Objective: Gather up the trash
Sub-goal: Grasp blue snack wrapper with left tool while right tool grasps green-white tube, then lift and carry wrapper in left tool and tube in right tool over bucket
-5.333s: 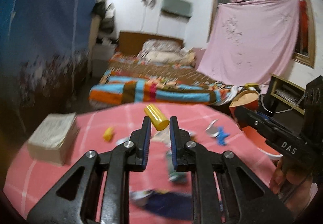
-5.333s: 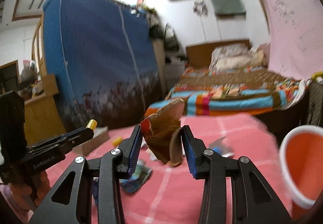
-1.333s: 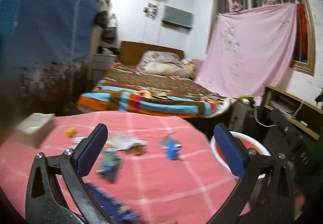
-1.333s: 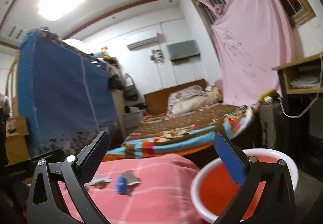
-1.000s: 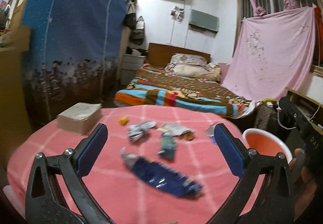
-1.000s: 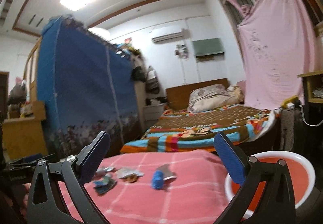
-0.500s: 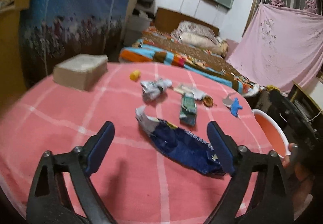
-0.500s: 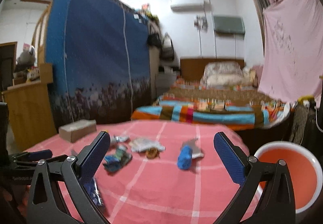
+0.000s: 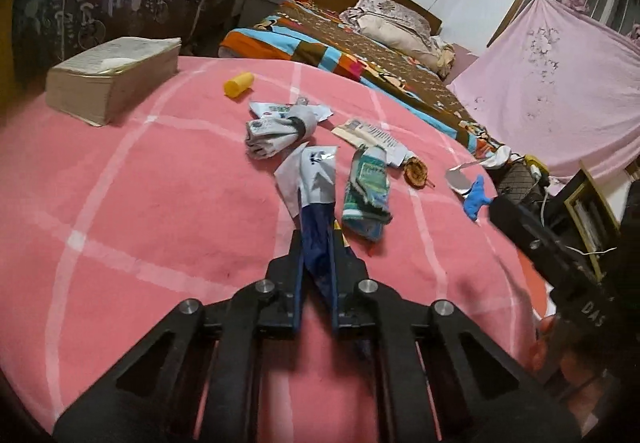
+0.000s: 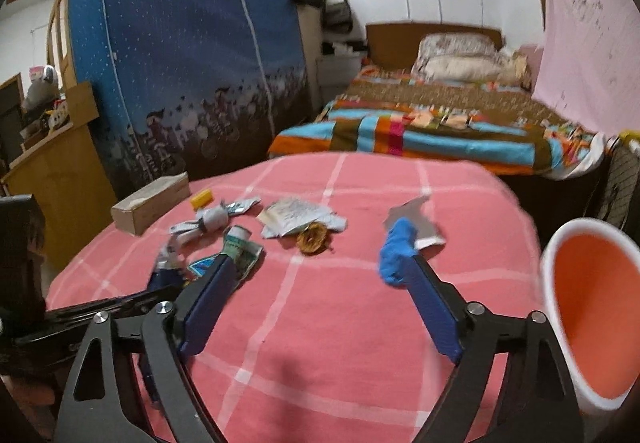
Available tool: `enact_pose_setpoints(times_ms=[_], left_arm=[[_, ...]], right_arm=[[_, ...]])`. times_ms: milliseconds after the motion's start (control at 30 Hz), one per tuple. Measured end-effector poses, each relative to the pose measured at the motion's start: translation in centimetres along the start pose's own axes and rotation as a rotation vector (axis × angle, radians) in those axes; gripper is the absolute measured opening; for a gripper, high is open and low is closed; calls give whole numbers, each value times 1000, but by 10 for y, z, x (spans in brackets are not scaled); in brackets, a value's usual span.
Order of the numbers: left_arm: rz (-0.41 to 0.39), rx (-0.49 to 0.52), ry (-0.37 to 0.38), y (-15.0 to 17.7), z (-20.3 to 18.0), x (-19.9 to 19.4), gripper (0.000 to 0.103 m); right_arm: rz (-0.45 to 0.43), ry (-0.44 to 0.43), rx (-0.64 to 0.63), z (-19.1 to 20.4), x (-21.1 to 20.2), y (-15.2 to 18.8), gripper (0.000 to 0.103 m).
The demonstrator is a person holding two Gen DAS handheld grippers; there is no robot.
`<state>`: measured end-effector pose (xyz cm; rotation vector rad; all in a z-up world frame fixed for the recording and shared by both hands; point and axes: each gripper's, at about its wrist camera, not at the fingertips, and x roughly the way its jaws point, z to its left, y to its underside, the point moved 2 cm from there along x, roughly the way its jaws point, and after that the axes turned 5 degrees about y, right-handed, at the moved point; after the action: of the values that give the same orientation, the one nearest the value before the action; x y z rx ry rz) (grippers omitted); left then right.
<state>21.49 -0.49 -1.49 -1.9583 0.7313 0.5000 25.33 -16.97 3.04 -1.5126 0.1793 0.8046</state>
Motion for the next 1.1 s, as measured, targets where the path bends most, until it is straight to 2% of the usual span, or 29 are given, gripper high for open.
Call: enact_pose_setpoints(times_ms=[133,367,467,533,600,800,933,1100], left_arm=[[-27,34,-10,-8,3,-9,0],[-49,61,-77,-25,30,-24,0],[-42,66,-91,-28,38,-26,0],[-38,65,-92,-28,42,-26,0],[-33,58,-85,-28,43,-25,0],[-41,66,-61,-26,36,-27,0],[-73,105,-50,-24,24,-35,0],[-129,166,-41,-21,3,-46,0]], right_arm=[[69,-63,31,4,15,-2,80],[184,-191,37,37,53,-5,74],[231,-200,23,50,68,-4,65],[242,-184,-8,58,71,-4,50],[250,-169,-45,64,71,-2,41],[225,-167,-63,65,64,1,12],[181,-183,-71,61,52,1,8],[35,-183,-65,55,20,-3,8]])
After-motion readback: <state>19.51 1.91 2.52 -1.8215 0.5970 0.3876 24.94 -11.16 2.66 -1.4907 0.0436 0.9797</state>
